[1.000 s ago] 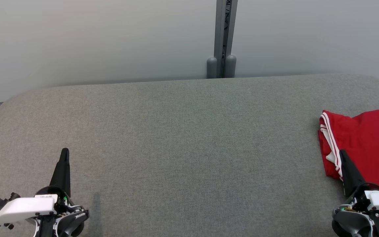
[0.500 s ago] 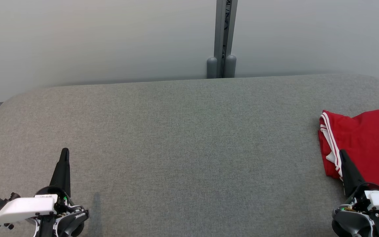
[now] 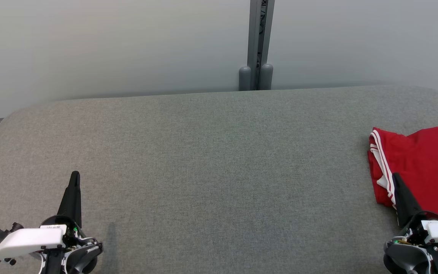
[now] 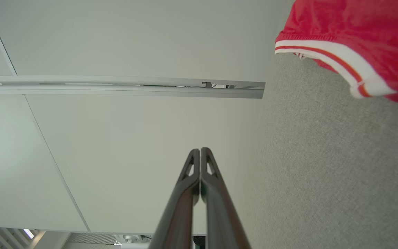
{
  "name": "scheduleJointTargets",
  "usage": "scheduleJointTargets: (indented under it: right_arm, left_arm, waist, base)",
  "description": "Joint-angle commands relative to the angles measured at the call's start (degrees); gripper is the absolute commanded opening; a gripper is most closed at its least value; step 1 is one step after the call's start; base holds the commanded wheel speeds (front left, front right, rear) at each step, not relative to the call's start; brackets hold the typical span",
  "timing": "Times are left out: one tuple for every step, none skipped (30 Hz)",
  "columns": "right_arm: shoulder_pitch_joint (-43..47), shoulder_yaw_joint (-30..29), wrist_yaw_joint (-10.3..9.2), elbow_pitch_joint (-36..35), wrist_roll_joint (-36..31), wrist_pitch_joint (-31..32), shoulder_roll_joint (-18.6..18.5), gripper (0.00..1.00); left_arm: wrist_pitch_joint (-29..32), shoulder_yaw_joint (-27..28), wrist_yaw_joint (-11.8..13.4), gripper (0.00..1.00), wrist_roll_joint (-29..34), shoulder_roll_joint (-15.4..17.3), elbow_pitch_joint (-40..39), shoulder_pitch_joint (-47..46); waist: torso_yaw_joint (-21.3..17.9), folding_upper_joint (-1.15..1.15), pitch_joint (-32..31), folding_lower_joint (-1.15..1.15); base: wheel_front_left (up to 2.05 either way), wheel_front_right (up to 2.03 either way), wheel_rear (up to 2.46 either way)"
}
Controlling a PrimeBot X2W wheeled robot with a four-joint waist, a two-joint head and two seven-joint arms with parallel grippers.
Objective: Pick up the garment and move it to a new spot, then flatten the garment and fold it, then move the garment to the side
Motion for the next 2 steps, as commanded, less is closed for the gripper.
scheduleJointTargets:
  right_arm:
    - [-0.49, -0.03, 0.02, -0.12, 0.15, 0.19, -0.25, 0.0]
    - [-0.49, -0.03, 0.02, -0.12, 0.15, 0.18, -0.25, 0.0]
  left_arm:
    - [0.19, 0.21, -0.3, 0.0, -0.08, 0.3, 0.02, -0.53]
    - [0.19, 0.21, -0.3, 0.0, -0.08, 0.3, 0.02, -0.53]
  waist:
    - [0.0, 0.0, 0.0, 0.0]
    - [0.0, 0.0, 0.0, 0.0]
  base:
    - [0.0, 0.0, 0.0]
    - [0.0, 0.0, 0.0]
